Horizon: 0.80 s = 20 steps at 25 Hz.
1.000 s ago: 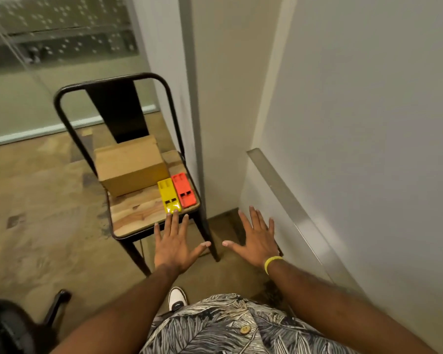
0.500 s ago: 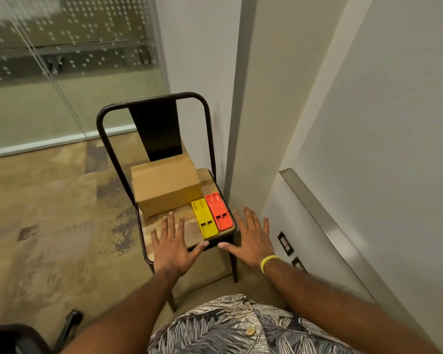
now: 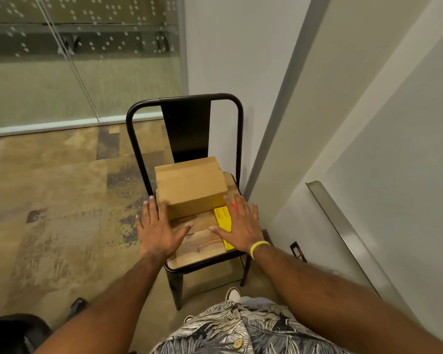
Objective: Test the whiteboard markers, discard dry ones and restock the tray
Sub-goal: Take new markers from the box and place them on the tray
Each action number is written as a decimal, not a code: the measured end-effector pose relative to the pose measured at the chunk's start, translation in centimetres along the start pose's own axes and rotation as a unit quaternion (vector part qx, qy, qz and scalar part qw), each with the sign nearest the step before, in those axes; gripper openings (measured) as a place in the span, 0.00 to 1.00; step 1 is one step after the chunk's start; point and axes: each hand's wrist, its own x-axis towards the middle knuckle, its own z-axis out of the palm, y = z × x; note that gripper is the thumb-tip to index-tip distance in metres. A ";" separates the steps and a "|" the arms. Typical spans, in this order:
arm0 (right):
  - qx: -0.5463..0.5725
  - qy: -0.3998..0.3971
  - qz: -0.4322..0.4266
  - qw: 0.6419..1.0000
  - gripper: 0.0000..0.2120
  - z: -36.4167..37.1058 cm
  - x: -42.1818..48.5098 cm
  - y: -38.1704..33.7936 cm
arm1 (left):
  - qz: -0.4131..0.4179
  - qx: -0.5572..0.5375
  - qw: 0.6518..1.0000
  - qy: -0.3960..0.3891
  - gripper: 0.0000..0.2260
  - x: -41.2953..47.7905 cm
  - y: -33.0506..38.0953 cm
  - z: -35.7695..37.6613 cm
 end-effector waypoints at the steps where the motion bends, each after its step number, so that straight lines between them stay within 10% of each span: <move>1: 0.007 0.004 -0.006 1.000 0.47 0.0 0.8 -0.2 | -0.012 -0.008 1.000 0.003 0.48 0.7 -0.2 -0.2; 14: 0.180 -0.014 -0.064 0.981 0.45 -1.9 9.2 0.2 | -0.061 -0.113 0.992 0.003 0.45 4.5 1.0 -0.3; 20: 0.438 0.035 -0.028 0.898 0.32 -4.0 9.4 0.6 | -0.134 -0.356 0.920 0.100 0.29 4.2 2.5 -1.7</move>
